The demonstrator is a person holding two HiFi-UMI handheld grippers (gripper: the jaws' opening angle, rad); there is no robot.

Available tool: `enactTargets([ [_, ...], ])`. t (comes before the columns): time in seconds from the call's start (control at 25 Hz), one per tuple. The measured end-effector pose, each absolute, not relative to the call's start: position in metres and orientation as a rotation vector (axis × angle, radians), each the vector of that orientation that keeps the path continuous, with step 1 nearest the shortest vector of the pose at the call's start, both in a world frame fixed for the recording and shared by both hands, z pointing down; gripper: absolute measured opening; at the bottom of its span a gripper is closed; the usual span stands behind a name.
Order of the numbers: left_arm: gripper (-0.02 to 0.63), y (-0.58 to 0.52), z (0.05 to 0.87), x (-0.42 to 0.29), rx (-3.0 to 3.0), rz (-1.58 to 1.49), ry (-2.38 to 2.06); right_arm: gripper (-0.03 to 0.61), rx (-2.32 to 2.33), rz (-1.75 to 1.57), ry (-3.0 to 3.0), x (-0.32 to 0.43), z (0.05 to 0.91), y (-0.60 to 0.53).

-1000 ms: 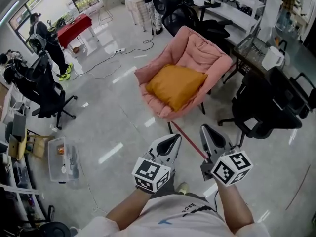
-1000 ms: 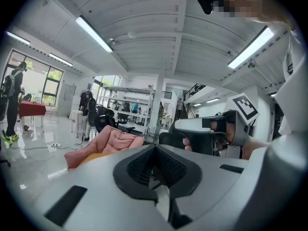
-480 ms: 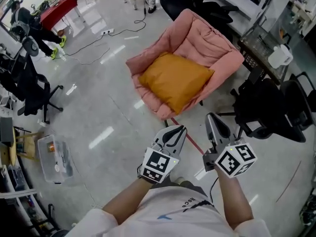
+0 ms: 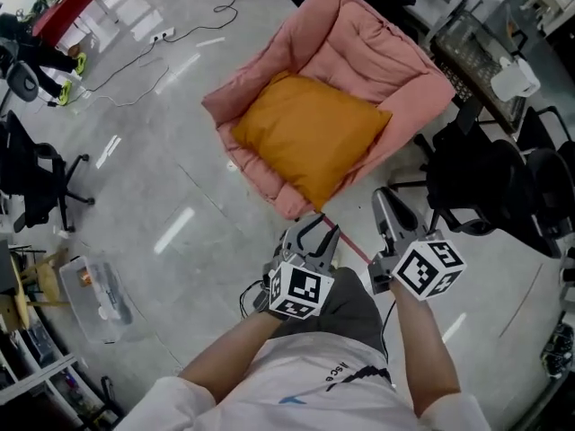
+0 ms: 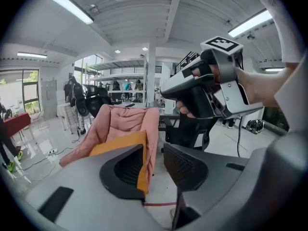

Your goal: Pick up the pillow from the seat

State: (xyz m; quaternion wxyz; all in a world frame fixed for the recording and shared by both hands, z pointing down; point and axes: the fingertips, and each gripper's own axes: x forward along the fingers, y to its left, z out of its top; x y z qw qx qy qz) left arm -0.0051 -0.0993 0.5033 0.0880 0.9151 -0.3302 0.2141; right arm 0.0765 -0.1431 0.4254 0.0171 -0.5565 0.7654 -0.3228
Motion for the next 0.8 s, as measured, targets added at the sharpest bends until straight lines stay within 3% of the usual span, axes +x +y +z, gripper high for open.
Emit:
enactTargets([
  [0.24, 0.162, -0.129, 0.560, 0.008, 2.685, 0.739, -0.951, 0.063, -1.794, -1.122, 2.315, 0.103, 0.492, -0.197],
  [0.48, 0.220, -0.163, 0.616, 0.036, 2.612, 0.904, -1.003, 0.160, -1.805, -1.335, 2.224, 0.158, 0.567, -0.255],
  [0.8, 0.312, -0.191, 0.709, 0.037, 2.588, 1.112, -1.061, 0.187, -1.830, -1.468, 2.147, 0.181, 0.655, -0.299],
])
